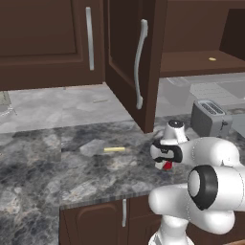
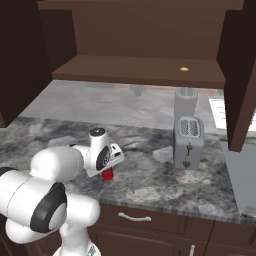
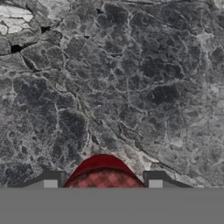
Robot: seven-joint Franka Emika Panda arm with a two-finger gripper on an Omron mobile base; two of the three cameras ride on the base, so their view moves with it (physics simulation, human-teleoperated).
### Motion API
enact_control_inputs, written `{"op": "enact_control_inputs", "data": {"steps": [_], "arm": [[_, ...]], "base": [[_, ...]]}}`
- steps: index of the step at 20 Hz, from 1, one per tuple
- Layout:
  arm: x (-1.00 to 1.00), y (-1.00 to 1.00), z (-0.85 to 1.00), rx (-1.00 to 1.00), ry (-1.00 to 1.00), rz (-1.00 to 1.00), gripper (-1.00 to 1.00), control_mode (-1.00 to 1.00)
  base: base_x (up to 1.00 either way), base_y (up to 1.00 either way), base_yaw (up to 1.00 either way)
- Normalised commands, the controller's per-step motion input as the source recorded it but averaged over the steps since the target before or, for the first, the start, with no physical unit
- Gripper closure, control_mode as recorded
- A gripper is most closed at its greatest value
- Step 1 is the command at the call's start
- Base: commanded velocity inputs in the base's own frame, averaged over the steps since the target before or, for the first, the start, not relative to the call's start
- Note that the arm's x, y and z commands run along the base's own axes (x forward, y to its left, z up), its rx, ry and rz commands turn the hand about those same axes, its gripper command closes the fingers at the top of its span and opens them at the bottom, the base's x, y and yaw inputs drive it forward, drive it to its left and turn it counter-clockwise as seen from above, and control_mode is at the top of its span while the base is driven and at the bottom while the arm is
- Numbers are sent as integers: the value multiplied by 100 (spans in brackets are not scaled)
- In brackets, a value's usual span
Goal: Pick the jam and jam from the counter and place them in the cabinets closest to them.
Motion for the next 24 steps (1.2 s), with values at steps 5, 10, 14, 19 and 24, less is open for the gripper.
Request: {"op": "enact_control_inputs", "data": {"steps": [5, 10, 14, 19, 24], "arm": [[0, 0, 33, 1, 0, -6, 100, -100], [0, 0, 40, 1, 0, -9, 100, -100], [0, -2, 40, 1, 5, -9, 100, -100], [-2, -11, 39, 2, 7, -12, 100, -100], [-12, -27, 41, 7, 5, -9, 100, -100]], "base": [[0, 0, 0], [0, 0, 0], [0, 0, 0], [0, 0, 0], [0, 0, 0]]}}
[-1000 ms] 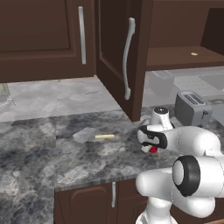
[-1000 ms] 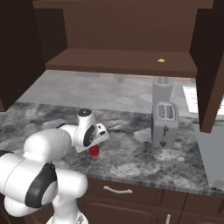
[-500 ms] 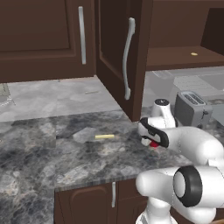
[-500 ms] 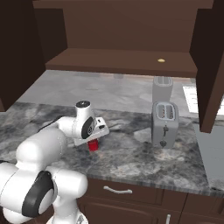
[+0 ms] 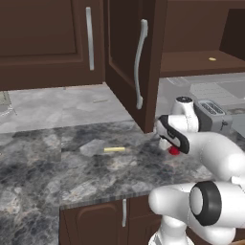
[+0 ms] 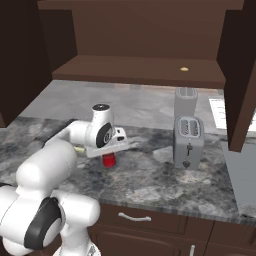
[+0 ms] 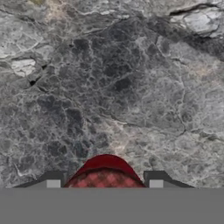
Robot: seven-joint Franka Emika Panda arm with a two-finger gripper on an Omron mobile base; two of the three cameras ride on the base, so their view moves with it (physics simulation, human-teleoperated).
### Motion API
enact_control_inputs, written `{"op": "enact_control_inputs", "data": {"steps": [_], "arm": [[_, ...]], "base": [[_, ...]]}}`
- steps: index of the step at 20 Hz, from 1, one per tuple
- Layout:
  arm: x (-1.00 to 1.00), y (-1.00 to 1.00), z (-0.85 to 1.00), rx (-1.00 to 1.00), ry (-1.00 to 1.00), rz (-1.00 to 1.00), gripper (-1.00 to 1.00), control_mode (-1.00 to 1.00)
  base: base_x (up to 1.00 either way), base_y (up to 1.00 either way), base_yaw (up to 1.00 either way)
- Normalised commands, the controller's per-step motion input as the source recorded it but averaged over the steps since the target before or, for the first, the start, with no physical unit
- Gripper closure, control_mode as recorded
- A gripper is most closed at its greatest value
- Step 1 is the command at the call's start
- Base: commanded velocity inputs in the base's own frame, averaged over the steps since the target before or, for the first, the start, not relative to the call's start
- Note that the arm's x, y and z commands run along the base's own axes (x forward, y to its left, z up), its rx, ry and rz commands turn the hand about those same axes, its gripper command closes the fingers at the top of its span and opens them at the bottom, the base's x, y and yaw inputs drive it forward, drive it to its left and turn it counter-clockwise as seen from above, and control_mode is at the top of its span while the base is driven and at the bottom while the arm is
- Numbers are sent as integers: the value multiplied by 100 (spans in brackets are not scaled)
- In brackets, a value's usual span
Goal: Pick the jam and jam from the counter and place them in the cabinets closest to them.
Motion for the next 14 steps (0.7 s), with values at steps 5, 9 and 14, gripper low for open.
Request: {"op": "enact_control_inputs", "data": {"steps": [5, 9, 14], "arm": [[-16, -30, 45, 9, 0, -7, 100, -100], [-17, -24, 53, 9, -1, -7, 100, -100], [-15, -16, 58, 7, -4, -8, 100, -100]], "base": [[0, 0, 0], [0, 0, 0], [0, 0, 0]]}}
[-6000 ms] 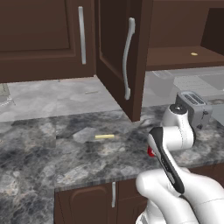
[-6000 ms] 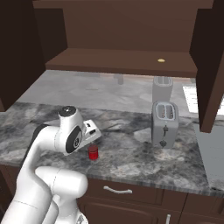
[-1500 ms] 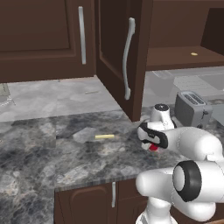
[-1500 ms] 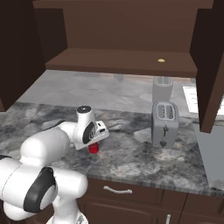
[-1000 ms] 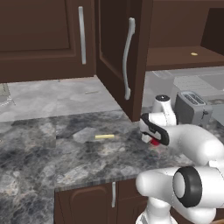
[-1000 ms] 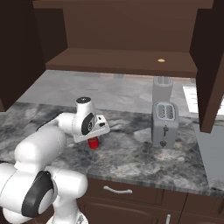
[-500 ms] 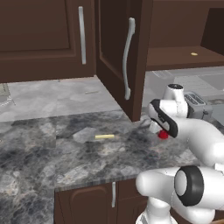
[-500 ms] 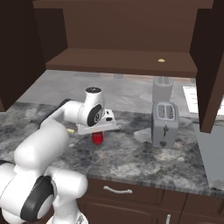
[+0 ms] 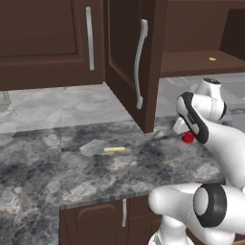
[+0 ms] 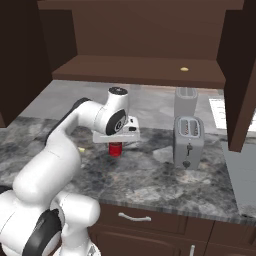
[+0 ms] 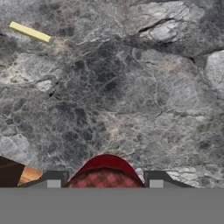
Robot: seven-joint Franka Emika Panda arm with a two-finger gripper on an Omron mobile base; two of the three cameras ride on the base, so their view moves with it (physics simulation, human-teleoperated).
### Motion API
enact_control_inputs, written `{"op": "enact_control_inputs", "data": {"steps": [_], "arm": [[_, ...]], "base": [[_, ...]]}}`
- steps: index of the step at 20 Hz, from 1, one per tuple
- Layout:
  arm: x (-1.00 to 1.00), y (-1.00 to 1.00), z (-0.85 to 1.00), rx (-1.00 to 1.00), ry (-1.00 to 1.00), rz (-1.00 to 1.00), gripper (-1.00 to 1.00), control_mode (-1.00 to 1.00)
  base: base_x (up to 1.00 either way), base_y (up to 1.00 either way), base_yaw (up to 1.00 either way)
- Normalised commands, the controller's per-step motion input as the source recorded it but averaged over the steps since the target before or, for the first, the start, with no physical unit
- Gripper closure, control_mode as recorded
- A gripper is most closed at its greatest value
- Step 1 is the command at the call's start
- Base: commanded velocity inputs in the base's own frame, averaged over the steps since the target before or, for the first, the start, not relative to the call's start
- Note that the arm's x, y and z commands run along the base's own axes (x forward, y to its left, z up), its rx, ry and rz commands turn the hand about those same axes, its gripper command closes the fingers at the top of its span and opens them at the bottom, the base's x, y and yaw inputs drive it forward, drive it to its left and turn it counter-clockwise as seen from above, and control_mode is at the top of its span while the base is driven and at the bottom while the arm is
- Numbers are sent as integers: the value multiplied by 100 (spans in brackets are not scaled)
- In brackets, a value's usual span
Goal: Pick the jam and jam from the counter and place them in the cabinets closest to them.
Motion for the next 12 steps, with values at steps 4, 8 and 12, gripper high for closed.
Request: {"op": "enact_control_inputs", "data": {"steps": [4, 8, 12], "arm": [[-14, -4, 61, 4, -9, -8, 100, -100], [-11, 0, 62, 2, -8, -8, 100, -100], [-9, 0, 60, 0, -10, -6, 100, -100]], "base": [[0, 0, 0], [0, 0, 0], [0, 0, 0]]}}
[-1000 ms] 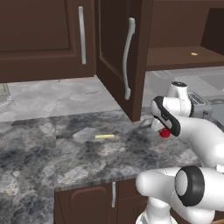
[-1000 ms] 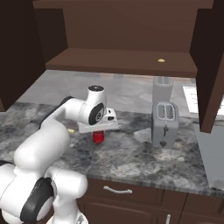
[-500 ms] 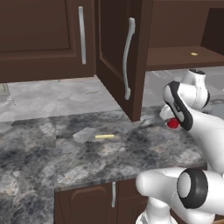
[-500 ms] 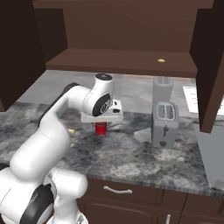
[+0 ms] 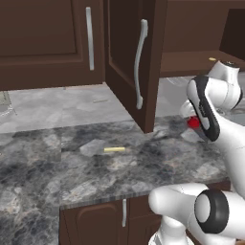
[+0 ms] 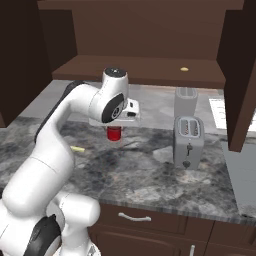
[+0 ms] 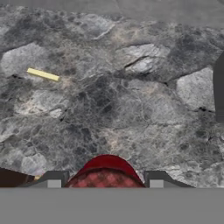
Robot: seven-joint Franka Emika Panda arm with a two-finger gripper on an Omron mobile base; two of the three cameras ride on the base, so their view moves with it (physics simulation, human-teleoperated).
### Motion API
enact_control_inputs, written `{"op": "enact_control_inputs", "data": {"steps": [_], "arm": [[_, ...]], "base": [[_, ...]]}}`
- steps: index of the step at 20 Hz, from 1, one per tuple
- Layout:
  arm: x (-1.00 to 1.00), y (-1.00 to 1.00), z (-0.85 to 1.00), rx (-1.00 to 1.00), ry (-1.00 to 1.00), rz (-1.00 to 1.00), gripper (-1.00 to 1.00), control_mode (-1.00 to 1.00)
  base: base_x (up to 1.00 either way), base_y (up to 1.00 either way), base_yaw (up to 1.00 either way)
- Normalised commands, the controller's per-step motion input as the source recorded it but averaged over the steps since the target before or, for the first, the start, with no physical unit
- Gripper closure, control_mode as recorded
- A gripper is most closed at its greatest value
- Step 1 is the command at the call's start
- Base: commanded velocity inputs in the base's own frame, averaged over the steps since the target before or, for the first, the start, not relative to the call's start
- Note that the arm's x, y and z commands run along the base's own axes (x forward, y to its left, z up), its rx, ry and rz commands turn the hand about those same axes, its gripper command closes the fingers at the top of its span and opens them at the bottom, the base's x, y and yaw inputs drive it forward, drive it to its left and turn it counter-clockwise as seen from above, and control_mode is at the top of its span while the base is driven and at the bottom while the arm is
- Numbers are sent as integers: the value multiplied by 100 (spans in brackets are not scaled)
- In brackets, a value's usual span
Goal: Pick the jam and jam from the counter and place them in the cabinets closest to them.
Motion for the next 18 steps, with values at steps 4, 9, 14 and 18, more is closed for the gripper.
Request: {"op": "enact_control_inputs", "data": {"steps": [4, 9, 14, 18], "arm": [[-12, 0, 53, 0, -14, -6, 100, -100], [-14, 0, 47, -1, -15, -7, 100, -100], [-9, 1, 41, -4, -13, -7, 100, -100], [-3, 8, 37, -9, -11, -8, 100, -100]], "base": [[0, 0, 0], [0, 0, 0], [0, 0, 0], [0, 0, 0]]}}
